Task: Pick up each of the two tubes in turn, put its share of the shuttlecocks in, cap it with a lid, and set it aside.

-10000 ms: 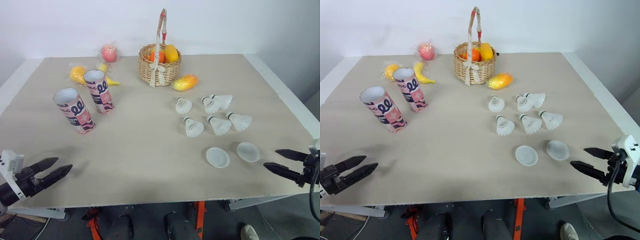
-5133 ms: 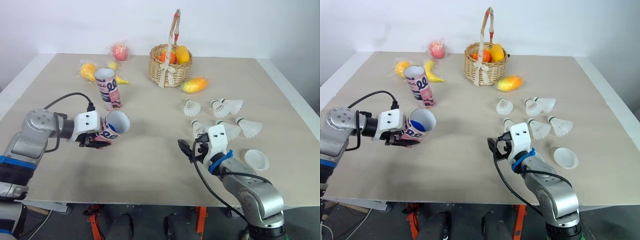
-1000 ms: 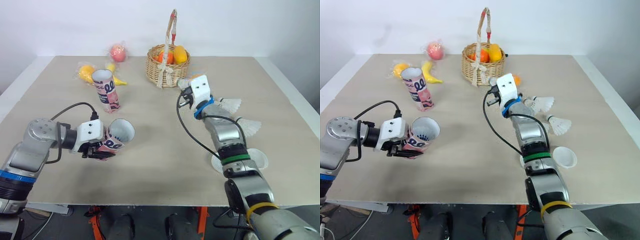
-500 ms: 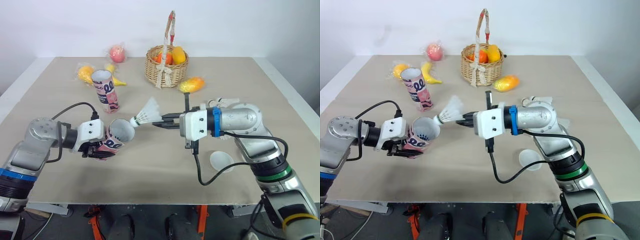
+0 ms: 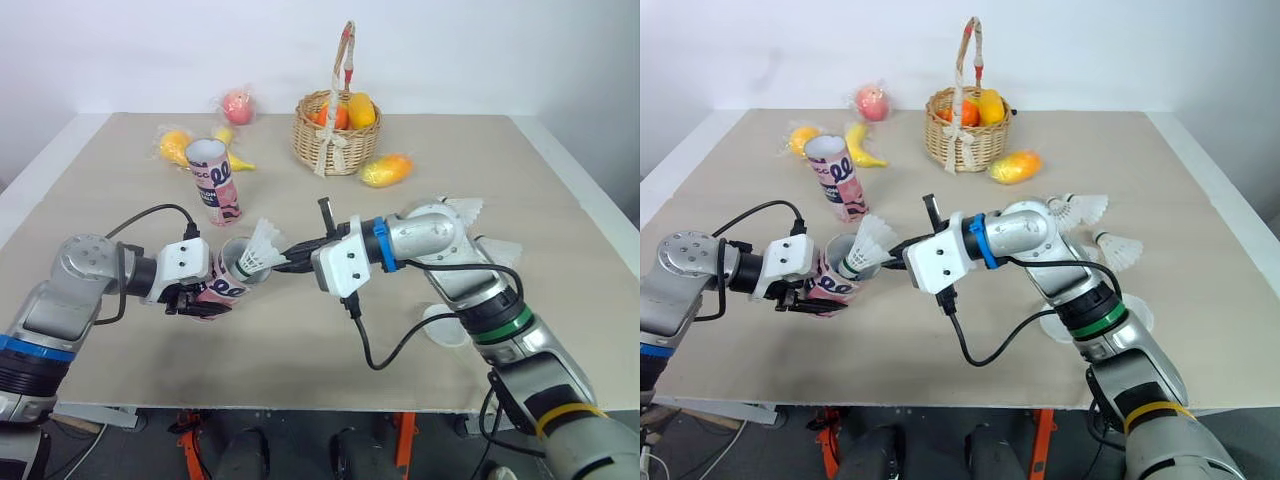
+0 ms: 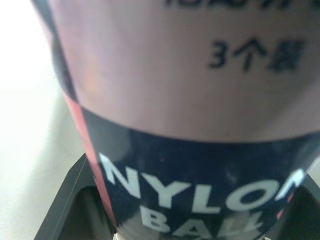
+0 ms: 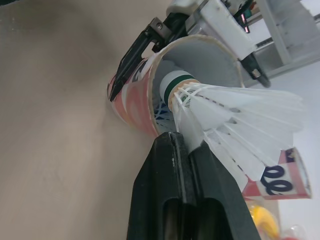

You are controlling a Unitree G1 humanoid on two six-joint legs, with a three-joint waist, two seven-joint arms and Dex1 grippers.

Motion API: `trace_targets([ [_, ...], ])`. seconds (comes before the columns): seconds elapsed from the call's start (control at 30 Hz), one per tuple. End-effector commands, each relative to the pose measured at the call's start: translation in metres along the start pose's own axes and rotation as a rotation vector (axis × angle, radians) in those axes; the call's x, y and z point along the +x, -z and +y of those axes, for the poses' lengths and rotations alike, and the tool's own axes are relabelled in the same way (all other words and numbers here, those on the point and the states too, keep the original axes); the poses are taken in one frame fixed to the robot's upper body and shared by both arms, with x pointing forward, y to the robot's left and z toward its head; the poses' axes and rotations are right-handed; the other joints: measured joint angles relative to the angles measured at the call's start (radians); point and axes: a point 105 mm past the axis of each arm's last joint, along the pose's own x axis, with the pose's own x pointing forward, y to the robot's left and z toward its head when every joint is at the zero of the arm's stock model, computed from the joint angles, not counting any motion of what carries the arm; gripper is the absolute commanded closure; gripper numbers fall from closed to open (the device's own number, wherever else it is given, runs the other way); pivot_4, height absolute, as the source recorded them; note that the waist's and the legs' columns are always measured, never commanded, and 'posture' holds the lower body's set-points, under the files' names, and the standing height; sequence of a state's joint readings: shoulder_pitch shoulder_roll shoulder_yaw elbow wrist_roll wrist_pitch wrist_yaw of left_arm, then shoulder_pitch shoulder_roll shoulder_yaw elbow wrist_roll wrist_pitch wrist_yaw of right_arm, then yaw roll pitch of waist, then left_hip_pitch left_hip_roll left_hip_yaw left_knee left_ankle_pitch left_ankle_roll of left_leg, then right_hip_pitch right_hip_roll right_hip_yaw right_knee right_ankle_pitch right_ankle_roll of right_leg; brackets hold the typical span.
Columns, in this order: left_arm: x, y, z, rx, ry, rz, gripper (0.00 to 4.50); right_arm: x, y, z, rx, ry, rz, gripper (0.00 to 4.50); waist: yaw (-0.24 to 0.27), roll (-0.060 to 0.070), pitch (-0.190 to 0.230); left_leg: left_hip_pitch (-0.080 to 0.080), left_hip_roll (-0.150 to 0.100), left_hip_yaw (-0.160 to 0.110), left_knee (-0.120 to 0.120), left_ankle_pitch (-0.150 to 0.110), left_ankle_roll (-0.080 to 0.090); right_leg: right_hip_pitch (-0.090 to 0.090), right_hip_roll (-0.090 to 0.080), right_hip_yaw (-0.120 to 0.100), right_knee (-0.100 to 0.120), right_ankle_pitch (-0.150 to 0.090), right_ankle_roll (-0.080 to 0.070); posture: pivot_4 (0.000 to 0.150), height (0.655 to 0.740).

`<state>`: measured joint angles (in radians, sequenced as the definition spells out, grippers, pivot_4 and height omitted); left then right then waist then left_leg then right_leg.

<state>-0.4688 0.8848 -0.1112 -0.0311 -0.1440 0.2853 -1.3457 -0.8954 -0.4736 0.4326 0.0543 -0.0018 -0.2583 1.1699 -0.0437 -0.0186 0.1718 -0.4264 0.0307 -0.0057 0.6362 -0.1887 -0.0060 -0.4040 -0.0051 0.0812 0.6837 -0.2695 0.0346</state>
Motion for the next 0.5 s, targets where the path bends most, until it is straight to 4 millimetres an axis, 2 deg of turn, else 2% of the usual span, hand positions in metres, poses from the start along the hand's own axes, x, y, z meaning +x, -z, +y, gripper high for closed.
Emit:
trace_targets([
  [0.03,0.009,0.006,-0.014,-0.032,0.075,0.006,1.63,-0.014,-0.018,-0.014,0.066,0.032,-0.084,2.72,0.000,0.000,0.000,0.000,0.000,0.000,0.000,0.000,0.000,0.000,0.000,0.000,0.000,0.000,0.000,0.150,0.7400],
  [0.1,0.010,0.007,-0.015,-0.035,0.075,0.005,1.63,-0.027,-0.023,-0.012,0.149,0.028,-0.119,1.74,0.002,0.000,0.000,0.000,0.000,-0.001,0.000,0.000,0.000,0.000,-0.001,0.000,0.000,0.000,0.000,0.150,0.7400],
  [0.23,0.012,0.007,-0.016,-0.036,0.078,-0.001,1.63,-0.056,-0.017,-0.016,0.323,0.148,-0.132,1.74,0.002,0.000,0.000,-0.001,0.000,-0.001,0.000,0.000,0.000,0.000,-0.002,-0.001,0.000,0.000,0.000,0.150,0.7400],
  [0.33,0.014,0.006,-0.016,-0.036,0.081,-0.006,1.63,-0.091,-0.001,-0.022,0.495,0.389,-0.092,1.74,0.006,0.000,0.000,-0.001,0.000,-0.002,0.000,0.000,0.000,0.001,-0.002,-0.002,0.000,0.000,0.000,0.150,0.7400],
  [0.43,0.016,0.007,-0.018,-0.037,0.088,-0.011,1.63,-0.122,0.025,-0.011,0.606,0.645,0.039,1.74,0.010,0.000,0.000,0.000,-0.001,-0.002,0.000,0.000,0.000,0.001,-0.002,-0.002,0.000,-0.001,0.001,0.150,0.7400],
  [0.5,0.017,0.007,-0.020,-0.041,0.097,-0.015,1.63,-0.151,0.044,0.008,0.703,0.868,0.160,1.74,0.013,0.000,0.000,0.000,-0.002,-0.002,-0.001,0.000,0.000,0.001,-0.002,-0.001,0.000,-0.002,0.001,0.150,0.7400],
])
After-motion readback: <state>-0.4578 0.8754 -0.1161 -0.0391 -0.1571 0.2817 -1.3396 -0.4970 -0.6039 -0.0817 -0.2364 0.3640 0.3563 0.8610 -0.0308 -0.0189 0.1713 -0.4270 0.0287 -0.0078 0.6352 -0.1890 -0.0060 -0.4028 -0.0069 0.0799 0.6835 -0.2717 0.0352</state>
